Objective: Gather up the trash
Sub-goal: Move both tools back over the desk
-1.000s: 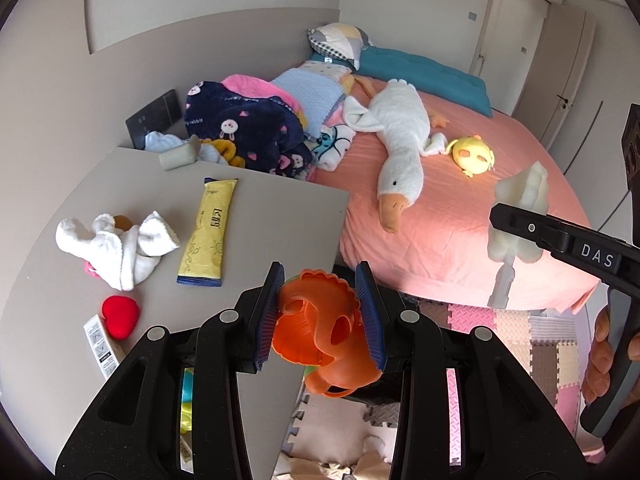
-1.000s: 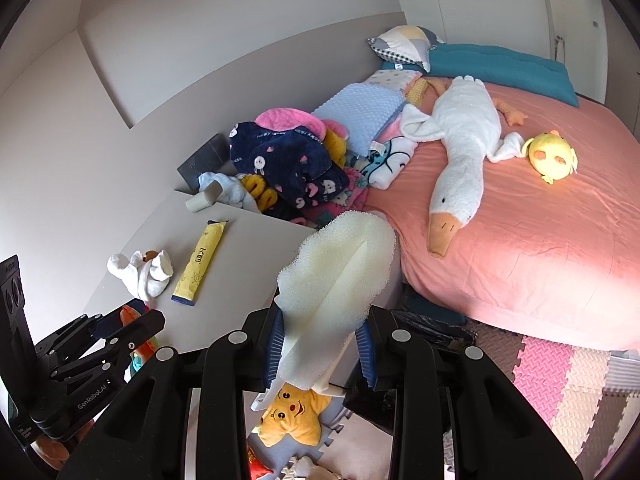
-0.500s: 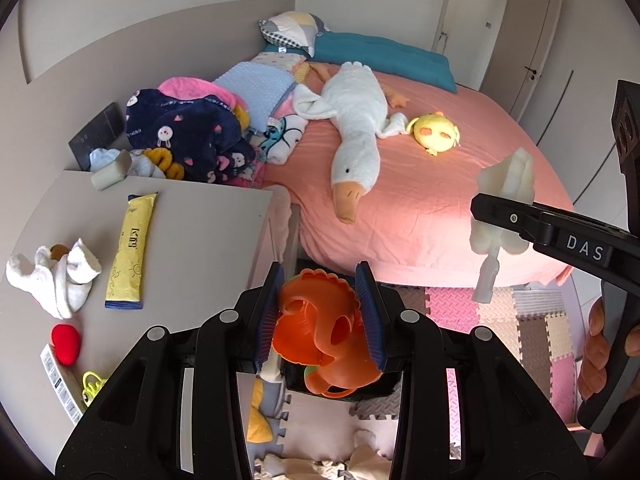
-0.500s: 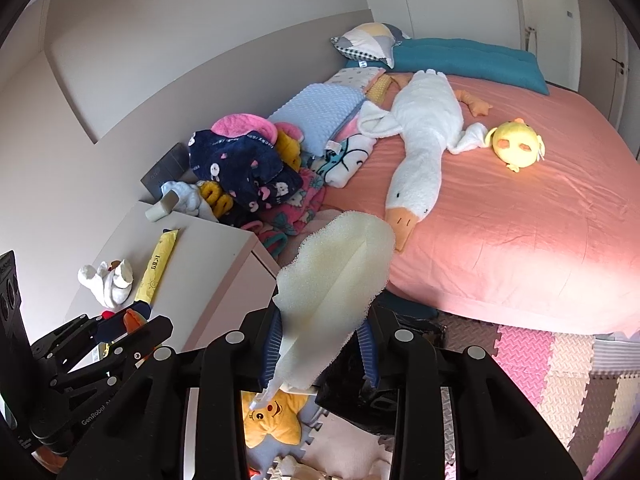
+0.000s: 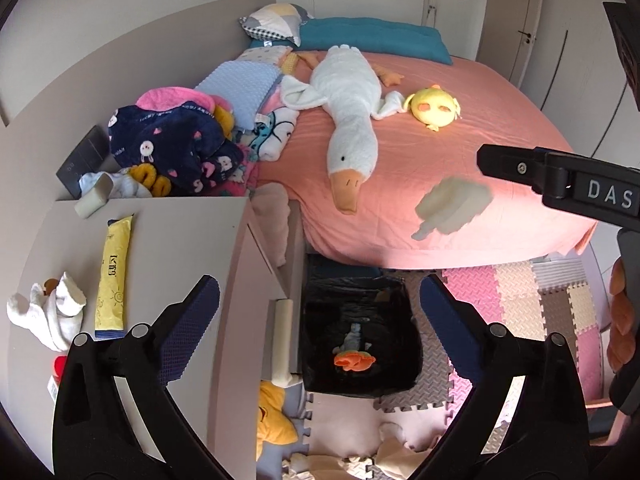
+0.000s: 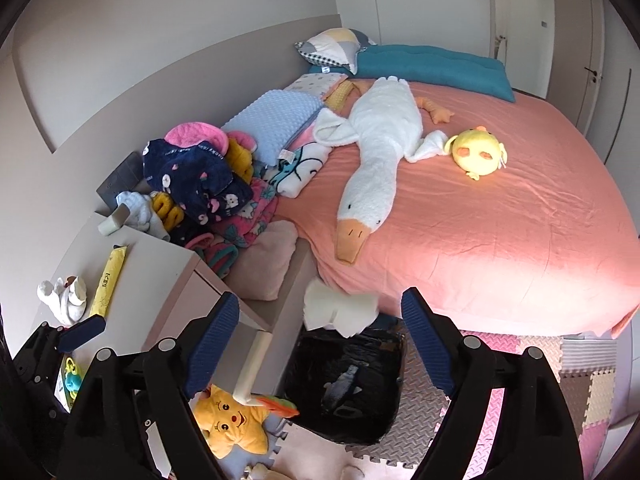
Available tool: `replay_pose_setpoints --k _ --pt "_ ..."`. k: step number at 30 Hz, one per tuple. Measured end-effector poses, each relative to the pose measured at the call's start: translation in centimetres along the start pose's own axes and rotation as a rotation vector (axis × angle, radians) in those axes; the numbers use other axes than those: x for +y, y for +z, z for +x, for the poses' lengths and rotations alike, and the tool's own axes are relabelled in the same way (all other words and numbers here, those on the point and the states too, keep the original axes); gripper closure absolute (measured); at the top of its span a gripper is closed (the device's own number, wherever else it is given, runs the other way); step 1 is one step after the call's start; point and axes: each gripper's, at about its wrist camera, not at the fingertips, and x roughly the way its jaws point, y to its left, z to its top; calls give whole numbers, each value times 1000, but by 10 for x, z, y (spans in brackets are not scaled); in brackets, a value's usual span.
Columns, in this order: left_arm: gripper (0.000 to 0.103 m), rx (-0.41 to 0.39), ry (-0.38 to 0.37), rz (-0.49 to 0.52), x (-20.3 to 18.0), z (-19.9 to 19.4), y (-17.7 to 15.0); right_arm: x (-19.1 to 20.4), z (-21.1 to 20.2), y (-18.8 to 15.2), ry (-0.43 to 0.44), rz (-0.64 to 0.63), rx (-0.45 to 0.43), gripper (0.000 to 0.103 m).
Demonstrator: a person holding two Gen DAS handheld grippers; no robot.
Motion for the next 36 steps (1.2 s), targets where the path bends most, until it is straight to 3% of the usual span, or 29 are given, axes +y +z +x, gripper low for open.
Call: replay_pose_setpoints --k 17,36 --pt "6 10 13 -66 34 -9 -13 17 5 -3 30 -2 17 19" --pt "6 39 120 -219 110 -31 -61 97 20 -19 132 -111 68 19"
